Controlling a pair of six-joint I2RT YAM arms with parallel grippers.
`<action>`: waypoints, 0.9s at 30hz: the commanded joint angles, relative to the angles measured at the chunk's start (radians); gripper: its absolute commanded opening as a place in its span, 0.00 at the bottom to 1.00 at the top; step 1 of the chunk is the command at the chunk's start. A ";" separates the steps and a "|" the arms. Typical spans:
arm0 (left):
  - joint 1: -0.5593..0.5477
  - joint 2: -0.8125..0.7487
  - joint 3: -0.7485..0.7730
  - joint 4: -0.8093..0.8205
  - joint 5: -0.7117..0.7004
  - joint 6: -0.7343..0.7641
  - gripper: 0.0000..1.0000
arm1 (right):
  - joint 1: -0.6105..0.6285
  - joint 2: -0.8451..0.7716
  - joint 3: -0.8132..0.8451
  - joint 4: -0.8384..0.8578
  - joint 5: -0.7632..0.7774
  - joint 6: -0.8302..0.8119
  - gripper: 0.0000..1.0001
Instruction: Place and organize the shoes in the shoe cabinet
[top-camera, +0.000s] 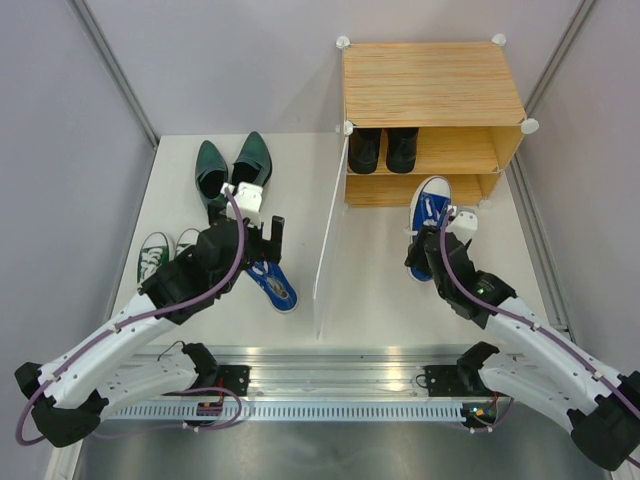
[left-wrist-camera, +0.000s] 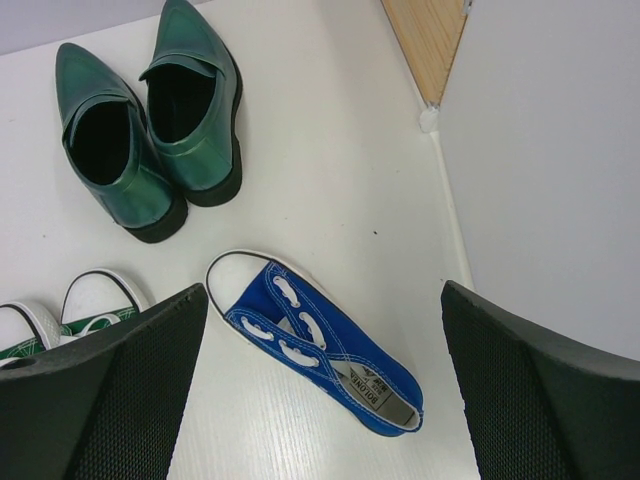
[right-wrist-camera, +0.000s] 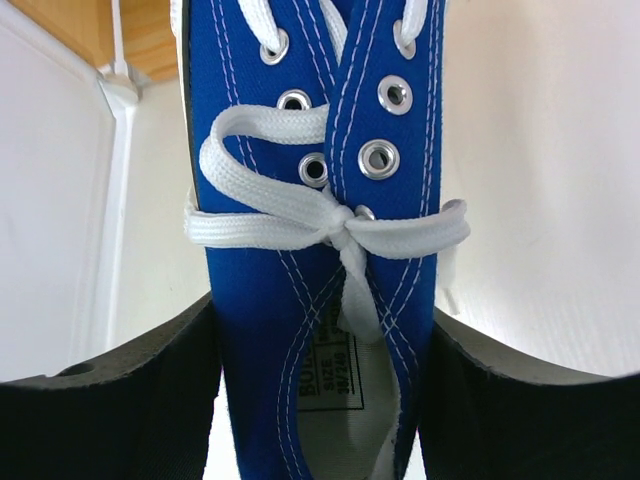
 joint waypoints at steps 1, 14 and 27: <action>0.005 -0.015 0.003 0.040 -0.026 0.025 1.00 | -0.001 -0.023 0.104 0.043 0.103 -0.076 0.06; 0.007 -0.023 0.002 0.040 -0.006 0.022 1.00 | -0.234 0.181 0.296 0.121 -0.107 -0.191 0.05; 0.005 -0.040 -0.001 0.040 -0.007 0.018 1.00 | -0.363 0.401 0.516 0.164 -0.193 -0.268 0.05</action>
